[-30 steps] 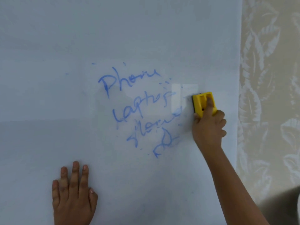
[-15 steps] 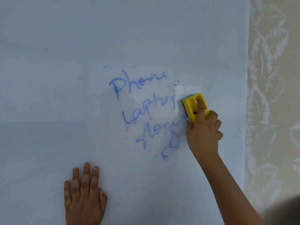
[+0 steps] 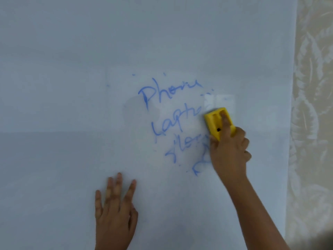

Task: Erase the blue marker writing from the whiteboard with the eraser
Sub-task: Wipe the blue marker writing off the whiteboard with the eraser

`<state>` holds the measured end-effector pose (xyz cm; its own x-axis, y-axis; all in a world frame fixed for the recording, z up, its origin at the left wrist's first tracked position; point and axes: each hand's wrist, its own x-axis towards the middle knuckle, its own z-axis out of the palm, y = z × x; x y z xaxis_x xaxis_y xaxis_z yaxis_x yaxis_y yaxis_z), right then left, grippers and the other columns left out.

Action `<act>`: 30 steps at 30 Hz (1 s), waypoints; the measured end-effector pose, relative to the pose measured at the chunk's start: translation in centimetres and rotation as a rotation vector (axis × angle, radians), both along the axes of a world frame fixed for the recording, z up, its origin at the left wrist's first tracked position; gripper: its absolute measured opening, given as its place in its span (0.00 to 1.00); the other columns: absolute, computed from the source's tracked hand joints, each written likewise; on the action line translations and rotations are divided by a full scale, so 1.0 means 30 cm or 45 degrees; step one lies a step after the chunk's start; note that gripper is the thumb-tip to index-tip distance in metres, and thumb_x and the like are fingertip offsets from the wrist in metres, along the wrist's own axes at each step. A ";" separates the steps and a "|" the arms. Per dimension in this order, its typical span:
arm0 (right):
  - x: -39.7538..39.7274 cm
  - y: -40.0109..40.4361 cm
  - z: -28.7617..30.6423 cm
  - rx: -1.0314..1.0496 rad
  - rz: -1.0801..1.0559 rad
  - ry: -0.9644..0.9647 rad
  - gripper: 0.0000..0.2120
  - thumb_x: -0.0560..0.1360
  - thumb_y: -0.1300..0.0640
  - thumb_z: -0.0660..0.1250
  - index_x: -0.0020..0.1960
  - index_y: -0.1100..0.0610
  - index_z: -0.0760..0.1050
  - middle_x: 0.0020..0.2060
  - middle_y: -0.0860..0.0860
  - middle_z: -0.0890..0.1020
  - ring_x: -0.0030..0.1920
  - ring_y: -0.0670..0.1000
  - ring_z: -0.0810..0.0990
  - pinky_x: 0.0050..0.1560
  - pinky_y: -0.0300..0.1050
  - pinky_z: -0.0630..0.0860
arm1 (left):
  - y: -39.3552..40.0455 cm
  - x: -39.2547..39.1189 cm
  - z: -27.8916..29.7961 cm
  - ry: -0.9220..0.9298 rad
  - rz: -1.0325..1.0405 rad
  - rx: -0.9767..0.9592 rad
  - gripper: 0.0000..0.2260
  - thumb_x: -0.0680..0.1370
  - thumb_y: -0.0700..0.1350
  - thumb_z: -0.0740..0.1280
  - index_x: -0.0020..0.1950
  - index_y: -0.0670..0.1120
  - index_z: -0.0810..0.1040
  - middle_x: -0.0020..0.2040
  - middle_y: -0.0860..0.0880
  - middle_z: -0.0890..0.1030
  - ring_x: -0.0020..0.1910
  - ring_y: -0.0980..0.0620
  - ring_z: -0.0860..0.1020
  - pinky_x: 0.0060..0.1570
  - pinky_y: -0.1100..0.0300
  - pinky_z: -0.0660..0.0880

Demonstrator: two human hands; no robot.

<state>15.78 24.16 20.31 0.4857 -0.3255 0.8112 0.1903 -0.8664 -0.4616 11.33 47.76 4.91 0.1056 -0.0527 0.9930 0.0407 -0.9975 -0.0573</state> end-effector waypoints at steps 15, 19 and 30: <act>0.000 -0.016 0.108 0.125 -0.035 0.011 0.32 0.77 0.55 0.62 0.74 0.45 0.49 0.63 0.61 0.65 0.56 0.62 0.68 0.50 0.59 0.70 | -0.046 0.068 0.332 -0.018 0.127 0.025 0.25 0.78 0.46 0.51 0.75 0.41 0.58 0.75 0.41 0.60 0.74 0.41 0.56 0.71 0.40 0.51; 0.006 0.054 0.241 0.112 -0.004 -0.064 0.31 0.77 0.56 0.61 0.74 0.44 0.50 0.64 0.61 0.65 0.58 0.61 0.67 0.54 0.61 0.68 | -0.044 0.068 0.338 -0.012 0.124 0.027 0.25 0.78 0.46 0.52 0.75 0.42 0.58 0.74 0.41 0.59 0.74 0.41 0.56 0.71 0.41 0.50; 0.019 -0.004 0.224 0.072 -0.005 -0.053 0.32 0.76 0.54 0.63 0.74 0.46 0.51 0.64 0.62 0.65 0.58 0.63 0.67 0.53 0.62 0.68 | -0.041 0.062 0.333 -0.007 0.116 0.047 0.25 0.78 0.46 0.52 0.75 0.41 0.59 0.75 0.41 0.58 0.74 0.41 0.56 0.71 0.40 0.50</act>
<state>16.35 24.05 27.02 0.4507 -0.3735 0.8108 0.2070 -0.8398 -0.5020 13.19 46.52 14.89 0.1063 -0.0799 0.9911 0.1319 -0.9868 -0.0937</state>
